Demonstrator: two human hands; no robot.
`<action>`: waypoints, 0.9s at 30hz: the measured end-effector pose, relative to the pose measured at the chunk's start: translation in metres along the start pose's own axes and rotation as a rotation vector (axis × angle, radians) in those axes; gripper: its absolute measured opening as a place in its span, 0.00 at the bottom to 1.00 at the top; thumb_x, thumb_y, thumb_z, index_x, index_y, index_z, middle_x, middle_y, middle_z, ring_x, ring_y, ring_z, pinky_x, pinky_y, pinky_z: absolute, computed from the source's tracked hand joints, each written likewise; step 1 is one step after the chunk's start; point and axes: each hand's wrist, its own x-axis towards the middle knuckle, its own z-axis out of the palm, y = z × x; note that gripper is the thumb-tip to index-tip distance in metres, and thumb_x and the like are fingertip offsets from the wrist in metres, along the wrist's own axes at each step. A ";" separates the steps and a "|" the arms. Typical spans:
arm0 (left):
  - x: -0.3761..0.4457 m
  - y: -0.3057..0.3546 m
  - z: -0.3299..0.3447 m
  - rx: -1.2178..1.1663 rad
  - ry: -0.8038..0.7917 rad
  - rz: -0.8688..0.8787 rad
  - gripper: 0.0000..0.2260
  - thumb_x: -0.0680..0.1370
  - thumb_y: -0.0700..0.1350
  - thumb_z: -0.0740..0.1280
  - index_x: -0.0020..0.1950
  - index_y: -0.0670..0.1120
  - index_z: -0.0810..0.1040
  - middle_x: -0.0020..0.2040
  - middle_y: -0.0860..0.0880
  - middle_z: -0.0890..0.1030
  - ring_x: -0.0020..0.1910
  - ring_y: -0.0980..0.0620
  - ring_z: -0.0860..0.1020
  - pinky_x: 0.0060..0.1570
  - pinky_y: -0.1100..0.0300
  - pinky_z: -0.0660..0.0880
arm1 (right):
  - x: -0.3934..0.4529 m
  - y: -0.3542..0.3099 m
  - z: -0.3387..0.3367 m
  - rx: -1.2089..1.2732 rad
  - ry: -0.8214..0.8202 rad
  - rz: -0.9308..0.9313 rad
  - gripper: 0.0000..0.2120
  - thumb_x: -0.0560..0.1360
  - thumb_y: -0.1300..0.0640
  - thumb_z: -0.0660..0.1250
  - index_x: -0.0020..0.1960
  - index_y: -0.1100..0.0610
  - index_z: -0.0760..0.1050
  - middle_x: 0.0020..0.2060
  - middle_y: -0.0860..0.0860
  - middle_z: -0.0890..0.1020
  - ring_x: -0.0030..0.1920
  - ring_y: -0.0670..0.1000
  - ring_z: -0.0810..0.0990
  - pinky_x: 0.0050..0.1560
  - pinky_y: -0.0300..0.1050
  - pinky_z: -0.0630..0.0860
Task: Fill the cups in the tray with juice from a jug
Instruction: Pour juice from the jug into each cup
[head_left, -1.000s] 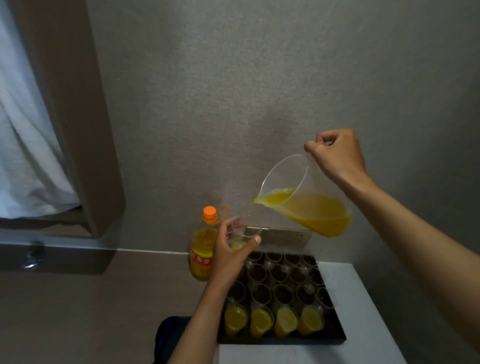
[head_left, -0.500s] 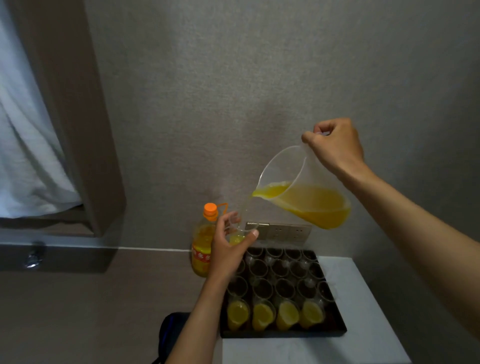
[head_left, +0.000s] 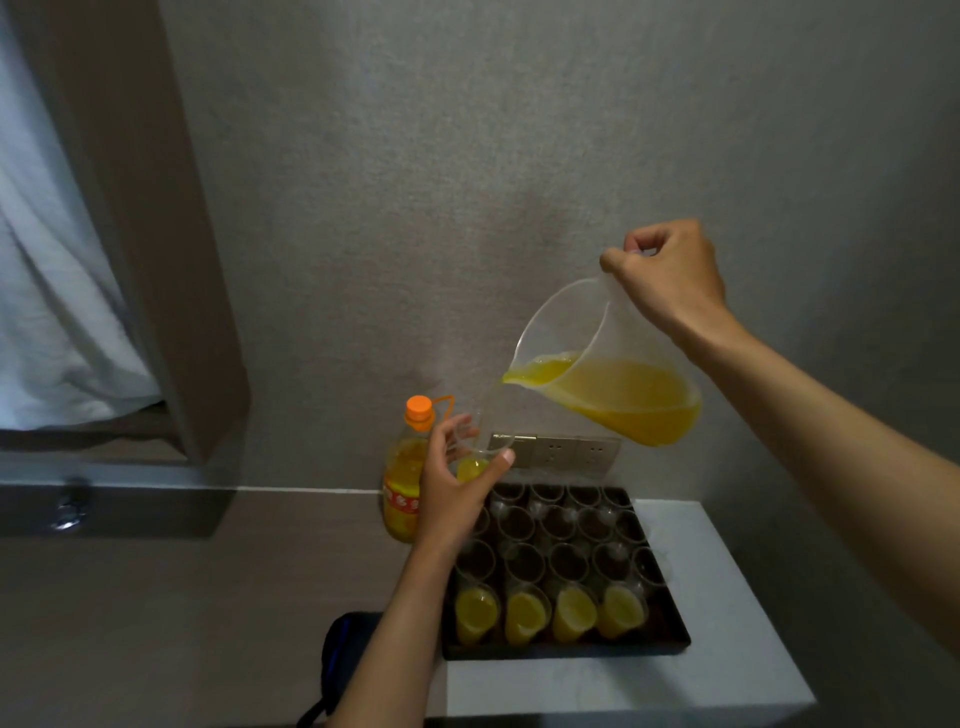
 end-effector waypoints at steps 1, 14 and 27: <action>0.000 0.000 0.000 0.002 0.001 0.002 0.27 0.72 0.49 0.80 0.67 0.57 0.74 0.63 0.59 0.80 0.62 0.64 0.76 0.58 0.65 0.73 | 0.000 0.000 0.000 0.001 -0.001 -0.001 0.16 0.68 0.52 0.68 0.27 0.56 0.65 0.20 0.46 0.62 0.27 0.48 0.62 0.34 0.44 0.63; 0.001 0.001 -0.003 0.024 0.021 0.002 0.25 0.72 0.49 0.80 0.65 0.58 0.74 0.61 0.59 0.80 0.62 0.61 0.77 0.60 0.60 0.74 | 0.000 -0.001 0.004 0.000 0.002 -0.003 0.16 0.68 0.52 0.69 0.28 0.56 0.66 0.20 0.46 0.61 0.27 0.48 0.62 0.33 0.45 0.62; 0.001 0.002 0.003 0.014 0.002 -0.009 0.26 0.72 0.49 0.79 0.67 0.59 0.74 0.62 0.61 0.79 0.63 0.62 0.76 0.63 0.58 0.73 | 0.000 0.003 0.006 -0.032 0.004 0.008 0.17 0.69 0.52 0.69 0.29 0.56 0.66 0.20 0.47 0.62 0.26 0.47 0.62 0.34 0.43 0.63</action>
